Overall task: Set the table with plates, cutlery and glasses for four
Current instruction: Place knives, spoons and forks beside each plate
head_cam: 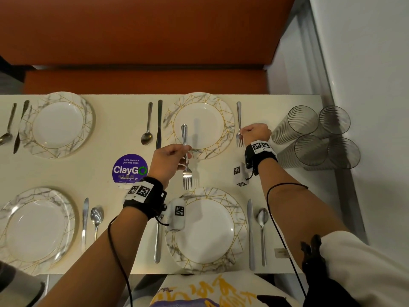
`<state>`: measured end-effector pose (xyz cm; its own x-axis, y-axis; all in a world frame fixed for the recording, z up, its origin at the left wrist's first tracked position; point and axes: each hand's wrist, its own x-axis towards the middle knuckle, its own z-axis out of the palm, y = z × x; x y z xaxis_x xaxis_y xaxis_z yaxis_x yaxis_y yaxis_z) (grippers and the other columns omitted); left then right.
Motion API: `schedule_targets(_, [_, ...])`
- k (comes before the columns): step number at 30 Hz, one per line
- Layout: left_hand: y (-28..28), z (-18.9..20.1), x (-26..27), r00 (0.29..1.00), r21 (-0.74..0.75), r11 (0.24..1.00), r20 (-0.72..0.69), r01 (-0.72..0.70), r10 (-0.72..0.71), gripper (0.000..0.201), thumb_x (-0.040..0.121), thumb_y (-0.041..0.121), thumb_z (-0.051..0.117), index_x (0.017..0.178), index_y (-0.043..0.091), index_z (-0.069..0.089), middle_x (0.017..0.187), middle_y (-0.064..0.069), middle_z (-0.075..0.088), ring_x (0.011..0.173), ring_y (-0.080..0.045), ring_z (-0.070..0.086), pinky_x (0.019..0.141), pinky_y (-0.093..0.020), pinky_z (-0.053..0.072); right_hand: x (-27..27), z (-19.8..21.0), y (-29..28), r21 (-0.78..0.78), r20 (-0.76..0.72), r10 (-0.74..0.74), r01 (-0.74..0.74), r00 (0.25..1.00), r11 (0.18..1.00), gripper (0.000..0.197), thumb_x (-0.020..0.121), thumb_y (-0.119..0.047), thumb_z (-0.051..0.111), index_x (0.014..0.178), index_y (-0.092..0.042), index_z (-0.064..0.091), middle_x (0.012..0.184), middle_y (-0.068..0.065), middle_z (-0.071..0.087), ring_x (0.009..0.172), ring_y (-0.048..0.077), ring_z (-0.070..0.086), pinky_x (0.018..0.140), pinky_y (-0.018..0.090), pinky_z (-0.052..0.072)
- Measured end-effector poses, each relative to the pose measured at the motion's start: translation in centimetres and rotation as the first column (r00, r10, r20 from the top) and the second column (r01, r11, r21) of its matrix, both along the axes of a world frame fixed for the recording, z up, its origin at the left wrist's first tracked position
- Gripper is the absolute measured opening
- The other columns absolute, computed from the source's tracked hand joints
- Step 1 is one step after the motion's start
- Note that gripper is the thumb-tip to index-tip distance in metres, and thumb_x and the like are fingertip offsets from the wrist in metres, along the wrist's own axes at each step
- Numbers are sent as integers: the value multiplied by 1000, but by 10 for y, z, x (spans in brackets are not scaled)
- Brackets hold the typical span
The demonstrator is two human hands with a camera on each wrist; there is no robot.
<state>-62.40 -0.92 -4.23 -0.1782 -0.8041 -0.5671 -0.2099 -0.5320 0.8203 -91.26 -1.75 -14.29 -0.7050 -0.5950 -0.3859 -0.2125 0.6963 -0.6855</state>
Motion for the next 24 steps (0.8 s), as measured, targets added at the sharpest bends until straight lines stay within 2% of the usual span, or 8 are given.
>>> schedule_targets(2, [-1,-1,1,1000,-6,1000,4,0,0,15,101,18,66,104,8,77,90,-11,75,76,-22,64,70,-30,58,0,4,-1,10,-1,-4,4,1000,1000,8,90,-7,74,87,-2,80,80,11,77,52,6,67,42,6,45])
schedule_targets(7, [-2,-1,2,1000,11,1000,-8,-15,15,17,101,18,66,106,7,76,84,-6,73,76,-24,65,75,-36,57,6,14,5,-7,-42,-33,33,999,999,9,91,-12,73,87,-7,79,83,7,78,55,8,69,42,11,49])
schedule_targets(10, [-3,1,1,999,33,999,-28,-24,25,17,101,18,65,108,5,75,72,2,68,73,-25,65,66,-35,56,21,26,9,-95,-111,-11,1,994,995,13,92,-11,66,85,-19,74,86,4,78,67,16,73,60,26,61])
schedule_targets(12, [-2,4,0,999,36,999,-41,-24,26,18,102,18,64,108,5,74,70,3,65,70,-25,62,57,-29,54,37,38,10,-157,-111,79,-96,991,983,11,94,-14,66,95,-14,77,93,6,77,82,21,72,77,34,61])
schedule_targets(14, [0,7,2,999,24,1000,-50,-12,13,18,102,19,64,108,5,74,72,1,65,67,-23,61,55,-28,52,59,53,11,-219,-55,206,-214,977,952,12,95,-18,67,100,-13,77,94,3,77,86,18,69,83,32,58])
schedule_targets(18, [4,14,13,999,-25,999,-39,35,-36,20,103,22,62,109,8,75,78,-3,64,61,-15,58,53,-25,48,114,81,14,-254,133,435,-394,891,884,23,98,-37,63,101,-18,76,88,-6,75,77,12,67,73,26,56])
schedule_targets(21, [6,17,32,998,-44,998,-41,47,-49,21,103,24,63,109,8,75,79,-4,65,61,-15,59,51,-24,49,154,93,16,-298,174,516,-455,839,839,19,98,-36,65,88,-22,74,85,-3,76,76,18,71,71,30,59])
schedule_targets(24, [5,17,62,995,-26,998,-85,54,-56,22,103,22,63,112,4,74,85,-8,69,70,-19,65,67,-31,60,189,99,16,-310,134,511,-453,849,836,22,98,-28,66,77,-28,69,80,-3,74,75,20,70,75,32,58])
